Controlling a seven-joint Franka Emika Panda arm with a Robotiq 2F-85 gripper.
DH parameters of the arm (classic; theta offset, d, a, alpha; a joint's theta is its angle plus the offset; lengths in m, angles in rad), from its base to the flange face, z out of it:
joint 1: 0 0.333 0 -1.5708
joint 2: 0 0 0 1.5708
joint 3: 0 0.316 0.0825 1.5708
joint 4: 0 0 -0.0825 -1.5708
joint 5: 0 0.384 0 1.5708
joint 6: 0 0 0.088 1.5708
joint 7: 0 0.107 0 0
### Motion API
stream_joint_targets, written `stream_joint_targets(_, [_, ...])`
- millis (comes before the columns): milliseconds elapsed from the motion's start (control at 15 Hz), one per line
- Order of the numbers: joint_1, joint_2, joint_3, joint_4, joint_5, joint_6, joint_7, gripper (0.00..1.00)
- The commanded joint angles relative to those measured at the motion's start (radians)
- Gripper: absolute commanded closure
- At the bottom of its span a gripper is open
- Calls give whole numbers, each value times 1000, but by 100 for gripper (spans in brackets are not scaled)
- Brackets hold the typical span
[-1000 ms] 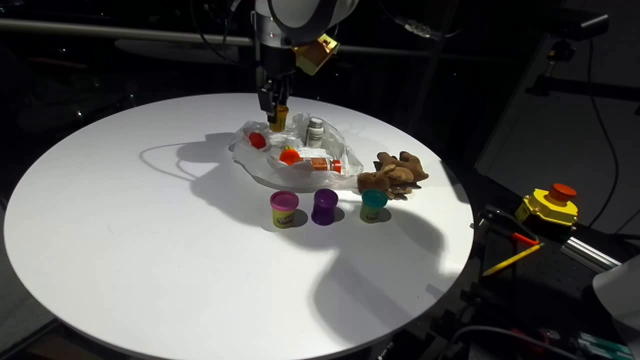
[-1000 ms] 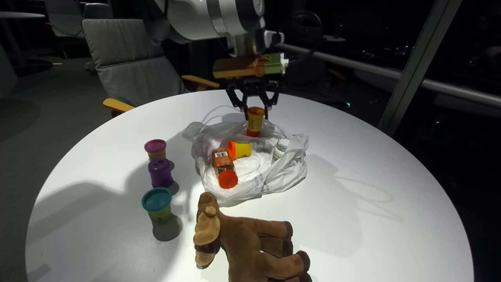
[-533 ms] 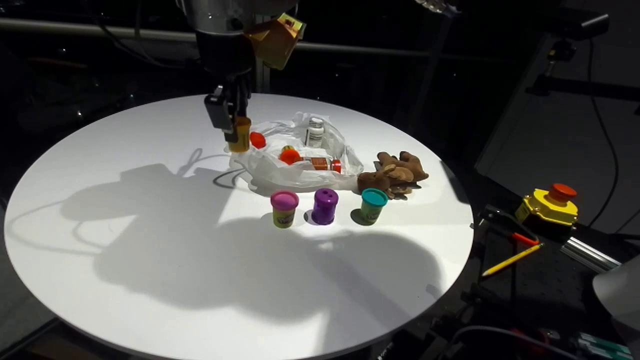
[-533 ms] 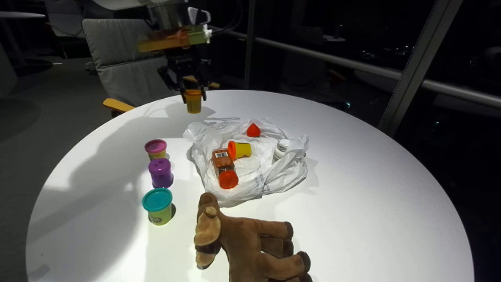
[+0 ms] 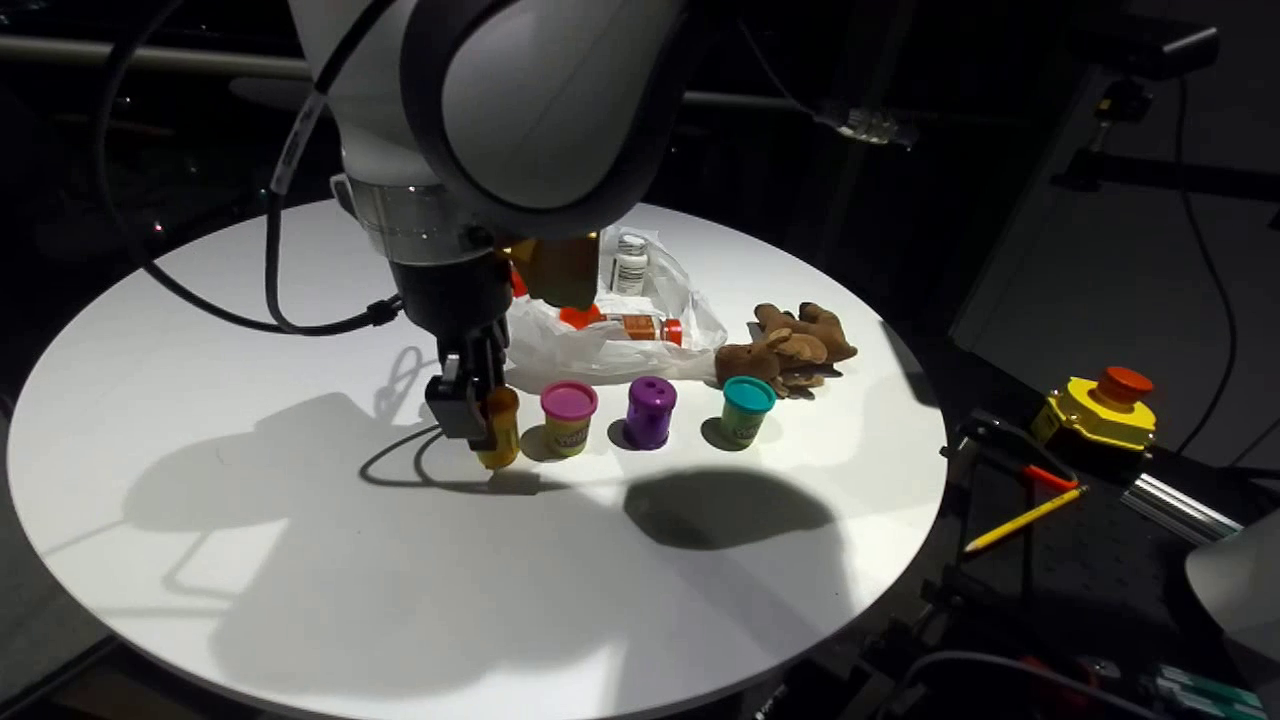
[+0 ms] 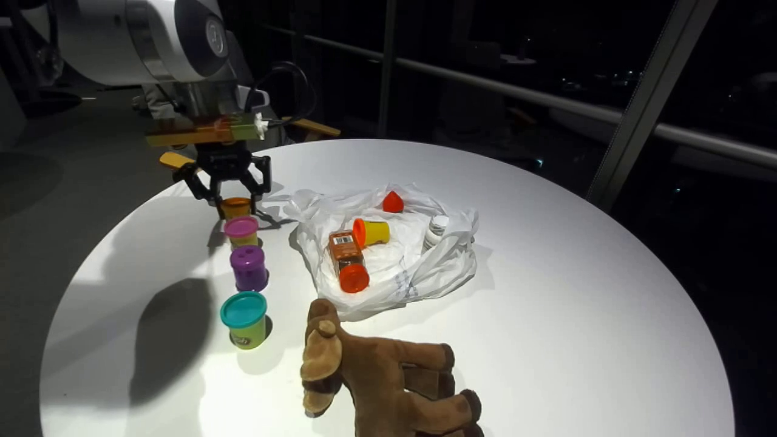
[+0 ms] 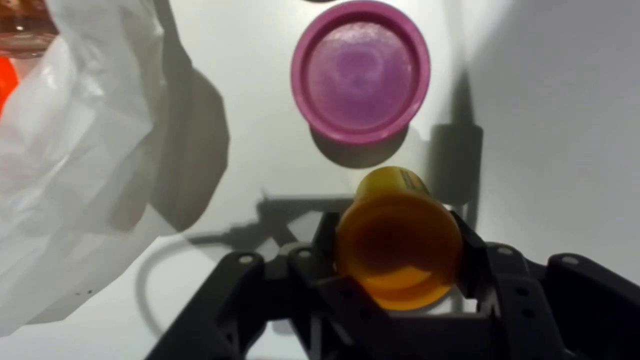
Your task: Remove all the contents from the white plastic bag one at a time and put them on the table
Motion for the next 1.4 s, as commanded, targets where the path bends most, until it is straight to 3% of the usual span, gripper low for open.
stream_joint_targets(0, [-13,-53,40,-94,33,46,-37,72])
stream_joint_targets(200, [-6,-88,52,-152,23,80,-41,72])
stream_joint_targets(267, [1,-99,47,-165,14,90,-29,22])
stream_joint_targets(333, [5,-110,40,-177,6,102,-21,21])
stream_joint_targets(533, [4,-161,16,-184,-6,110,-6,1])
stream_joint_targets(933, [-31,-226,-131,-132,-56,123,132,0])
stream_joint_targets(1333, [-125,-151,-234,-84,-9,138,271,0])
